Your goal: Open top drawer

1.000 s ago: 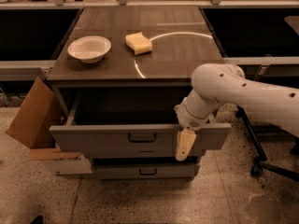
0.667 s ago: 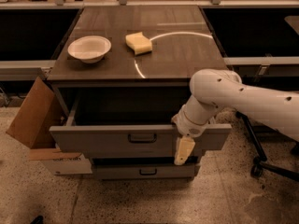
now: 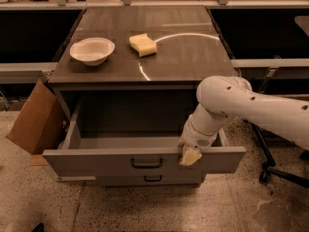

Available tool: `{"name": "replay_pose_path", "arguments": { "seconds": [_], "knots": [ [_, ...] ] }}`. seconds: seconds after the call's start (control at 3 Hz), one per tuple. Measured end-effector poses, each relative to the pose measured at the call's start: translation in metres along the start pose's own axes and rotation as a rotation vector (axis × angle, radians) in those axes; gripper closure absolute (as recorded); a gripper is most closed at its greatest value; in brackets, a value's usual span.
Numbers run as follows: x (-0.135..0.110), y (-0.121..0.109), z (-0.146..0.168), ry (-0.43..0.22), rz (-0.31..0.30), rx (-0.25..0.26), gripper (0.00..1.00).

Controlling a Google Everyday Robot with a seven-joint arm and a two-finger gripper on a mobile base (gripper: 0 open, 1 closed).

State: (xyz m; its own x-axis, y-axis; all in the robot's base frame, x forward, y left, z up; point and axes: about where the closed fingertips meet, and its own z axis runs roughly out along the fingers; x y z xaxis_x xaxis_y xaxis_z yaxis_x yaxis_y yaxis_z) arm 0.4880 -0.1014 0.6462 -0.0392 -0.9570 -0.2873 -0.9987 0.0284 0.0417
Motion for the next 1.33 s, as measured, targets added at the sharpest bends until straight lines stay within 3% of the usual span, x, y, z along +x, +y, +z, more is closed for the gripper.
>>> {"name": "replay_pose_path", "arguments": {
  "seconds": [0.33, 0.67, 1.33],
  "knots": [
    [0.003, 0.036, -0.017, 0.019, 0.035, 0.021, 0.96],
    [0.003, 0.036, -0.017, 0.019, 0.035, 0.021, 0.0],
    [0.0, 0.025, -0.022, 0.016, 0.002, 0.018, 0.0]
  ]
}}
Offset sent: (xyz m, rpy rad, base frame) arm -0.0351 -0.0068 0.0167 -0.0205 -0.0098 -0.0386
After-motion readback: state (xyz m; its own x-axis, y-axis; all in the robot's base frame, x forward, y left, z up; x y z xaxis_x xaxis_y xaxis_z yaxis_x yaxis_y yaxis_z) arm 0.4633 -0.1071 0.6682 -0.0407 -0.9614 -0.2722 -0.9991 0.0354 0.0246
